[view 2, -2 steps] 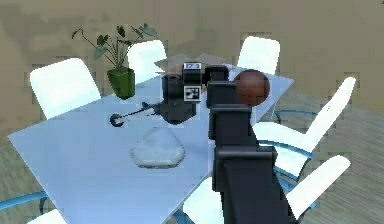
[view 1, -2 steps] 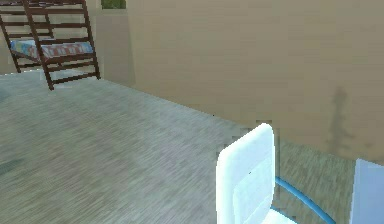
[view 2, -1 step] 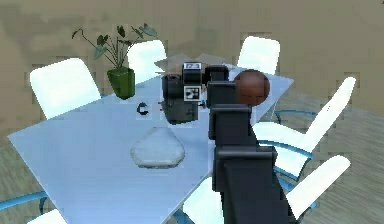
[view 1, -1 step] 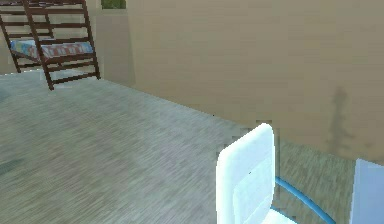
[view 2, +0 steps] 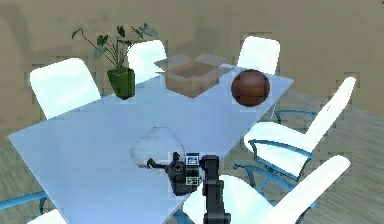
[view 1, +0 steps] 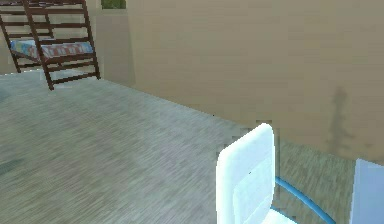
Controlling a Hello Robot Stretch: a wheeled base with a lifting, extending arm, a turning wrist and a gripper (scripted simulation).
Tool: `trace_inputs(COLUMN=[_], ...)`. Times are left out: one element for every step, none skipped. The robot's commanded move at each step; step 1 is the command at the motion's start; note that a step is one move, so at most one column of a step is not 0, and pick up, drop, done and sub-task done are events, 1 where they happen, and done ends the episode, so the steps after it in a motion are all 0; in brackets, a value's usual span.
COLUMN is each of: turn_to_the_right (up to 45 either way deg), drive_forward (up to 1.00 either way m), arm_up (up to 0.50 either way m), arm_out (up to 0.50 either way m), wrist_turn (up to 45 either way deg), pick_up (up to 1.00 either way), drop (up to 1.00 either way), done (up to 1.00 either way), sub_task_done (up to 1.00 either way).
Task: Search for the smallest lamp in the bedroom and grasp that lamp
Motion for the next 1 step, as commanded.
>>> trace_inputs(turn_to_the_right=[0.0], drive_forward=[0.0], arm_up=[0.0], arm_out=[0.0], wrist_turn=[0.0], pick_up=[1.0], drop=[0.0], done=[0.0], sub_task_done=[0.0])
